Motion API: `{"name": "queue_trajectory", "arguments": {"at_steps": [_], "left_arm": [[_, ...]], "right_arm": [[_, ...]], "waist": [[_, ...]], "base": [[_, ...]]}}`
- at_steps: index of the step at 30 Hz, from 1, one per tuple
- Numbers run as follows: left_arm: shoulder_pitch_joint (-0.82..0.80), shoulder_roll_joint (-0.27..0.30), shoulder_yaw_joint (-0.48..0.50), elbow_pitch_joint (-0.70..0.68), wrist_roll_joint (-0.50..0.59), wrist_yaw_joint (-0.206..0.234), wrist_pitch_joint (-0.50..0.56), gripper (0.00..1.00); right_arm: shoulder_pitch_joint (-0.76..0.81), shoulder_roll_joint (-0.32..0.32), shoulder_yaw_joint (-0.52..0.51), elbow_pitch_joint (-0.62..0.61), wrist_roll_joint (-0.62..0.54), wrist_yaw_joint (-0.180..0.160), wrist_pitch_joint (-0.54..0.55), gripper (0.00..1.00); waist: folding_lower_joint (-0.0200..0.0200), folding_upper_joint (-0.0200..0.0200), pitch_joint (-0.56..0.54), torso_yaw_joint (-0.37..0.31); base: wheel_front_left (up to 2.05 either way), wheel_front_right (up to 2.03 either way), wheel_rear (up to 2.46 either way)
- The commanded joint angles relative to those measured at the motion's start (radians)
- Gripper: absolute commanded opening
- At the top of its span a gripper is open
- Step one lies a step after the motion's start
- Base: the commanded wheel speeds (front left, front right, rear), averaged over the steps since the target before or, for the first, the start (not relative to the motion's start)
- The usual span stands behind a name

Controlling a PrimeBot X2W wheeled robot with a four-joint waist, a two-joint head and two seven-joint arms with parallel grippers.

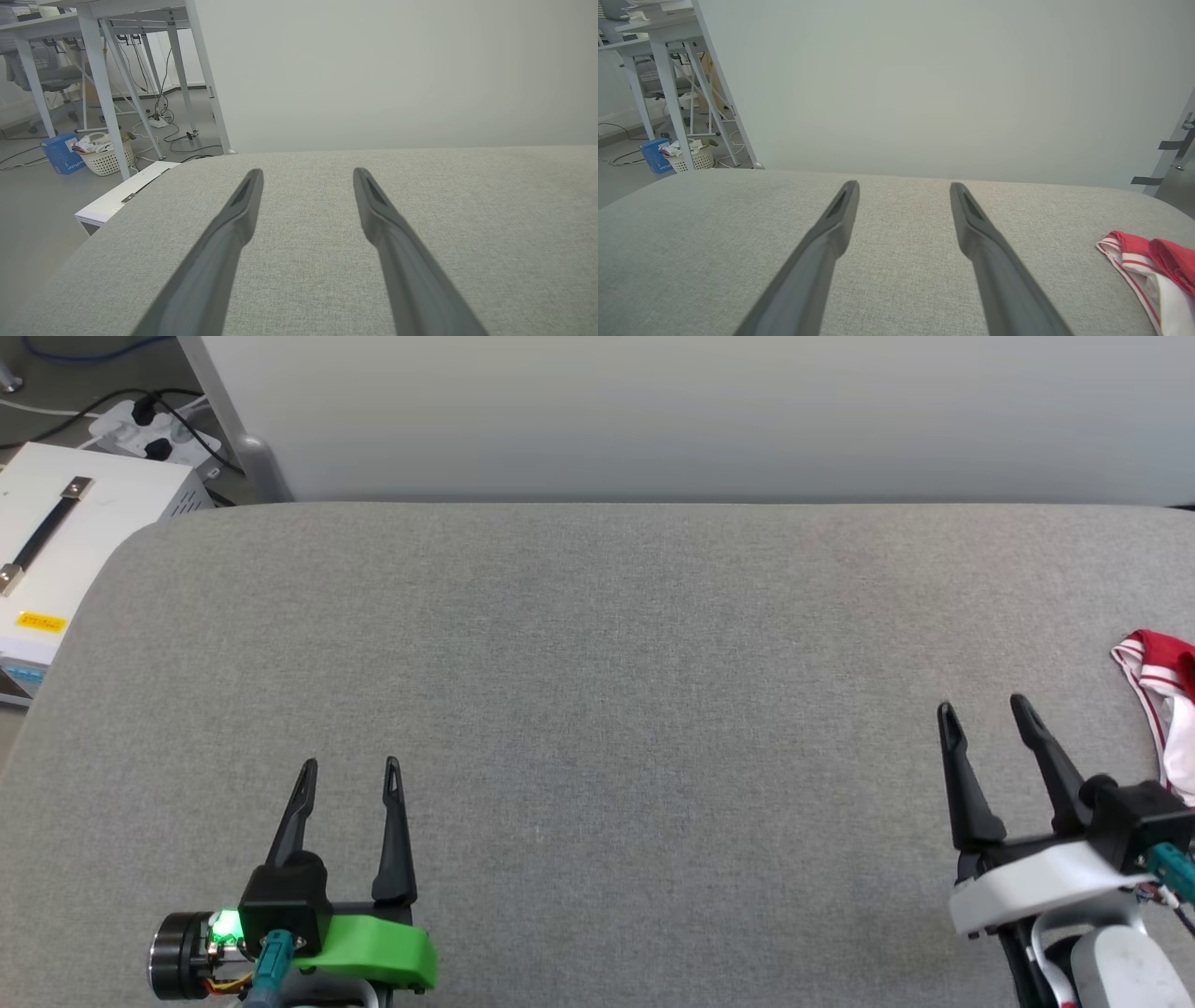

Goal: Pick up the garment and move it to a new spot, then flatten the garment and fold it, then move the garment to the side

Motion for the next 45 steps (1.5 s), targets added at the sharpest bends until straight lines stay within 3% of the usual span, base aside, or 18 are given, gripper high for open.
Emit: {"name": "queue_trajectory", "arguments": {"at_steps": [1,23,24,45], "left_arm": [[0.015,-0.005,0.002,0.002,-0.010,-0.006,-0.006,1.00],[0.065,-0.018,0.002,-0.003,-0.022,-0.037,-0.006,1.00],[0.051,-0.013,0.000,-0.001,-0.024,-0.036,0.001,0.00],[0.039,-0.019,0.012,-0.002,-0.011,-0.041,0.038,0.00]], "right_arm": [[0.026,0.008,-0.001,-0.016,-0.005,-0.001,-0.009,1.00],[0.171,0.057,-0.035,-0.110,-0.027,-0.001,0.018,1.00],[0.155,0.055,-0.032,-0.104,-0.017,0.000,0.016,0.00],[0.146,0.061,-0.032,-0.105,-0.047,0.000,0.051,0.00]], "waist": [[0.0001,0.0000,-0.010,0.004],[0.0001,0.0000,-0.054,-0.017],[0.0001,0.0000,-0.055,-0.018],[0.0001,0.0000,-0.058,-0.018]], "base": [[0.00,0.00,0.00],[0.00,0.00,0.00],[0.00,0.00,0.00],[0.00,0.00,0.00]]}}
